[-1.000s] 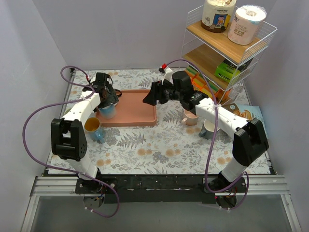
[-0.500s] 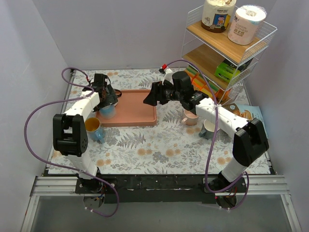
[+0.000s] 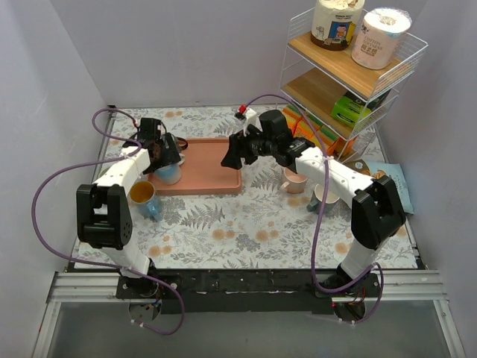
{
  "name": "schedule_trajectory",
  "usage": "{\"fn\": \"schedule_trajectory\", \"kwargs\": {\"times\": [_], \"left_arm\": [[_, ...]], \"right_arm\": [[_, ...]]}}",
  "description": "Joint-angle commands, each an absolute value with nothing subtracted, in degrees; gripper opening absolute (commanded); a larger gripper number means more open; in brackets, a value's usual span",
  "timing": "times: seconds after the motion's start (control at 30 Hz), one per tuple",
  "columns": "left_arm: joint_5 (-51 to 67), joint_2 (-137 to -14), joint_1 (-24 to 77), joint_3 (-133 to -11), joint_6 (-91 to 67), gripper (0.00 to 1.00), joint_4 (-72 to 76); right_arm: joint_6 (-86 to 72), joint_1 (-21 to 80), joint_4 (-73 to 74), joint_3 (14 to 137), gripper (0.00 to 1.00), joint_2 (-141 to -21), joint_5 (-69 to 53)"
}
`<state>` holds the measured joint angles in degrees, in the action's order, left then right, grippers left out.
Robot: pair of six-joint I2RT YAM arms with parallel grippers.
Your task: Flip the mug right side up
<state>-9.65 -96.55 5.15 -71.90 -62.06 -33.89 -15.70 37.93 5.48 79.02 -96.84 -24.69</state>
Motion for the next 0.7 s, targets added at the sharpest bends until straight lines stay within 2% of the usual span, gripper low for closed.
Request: {"fn": "schedule_trajectory", "kwargs": {"times": [0.0,0.27,0.67], "left_arm": [[3.91,-89.83,5.88,-67.51,-59.68,0.34,-30.15],[5.28,-88.94,10.63,-65.83,-55.99,0.42,-28.56],[-12.3,-97.82,17.14,-75.76,-53.19,0.77,-33.49]], "right_arm": [[-1.77,38.67,6.77,80.77,0.75,-100.37,-28.65],[1.41,39.02,3.6,80.59,0.76,-103.97,-29.09],[-3.69,39.02,1.23,74.72,0.76,-99.06,-26.81]]}}
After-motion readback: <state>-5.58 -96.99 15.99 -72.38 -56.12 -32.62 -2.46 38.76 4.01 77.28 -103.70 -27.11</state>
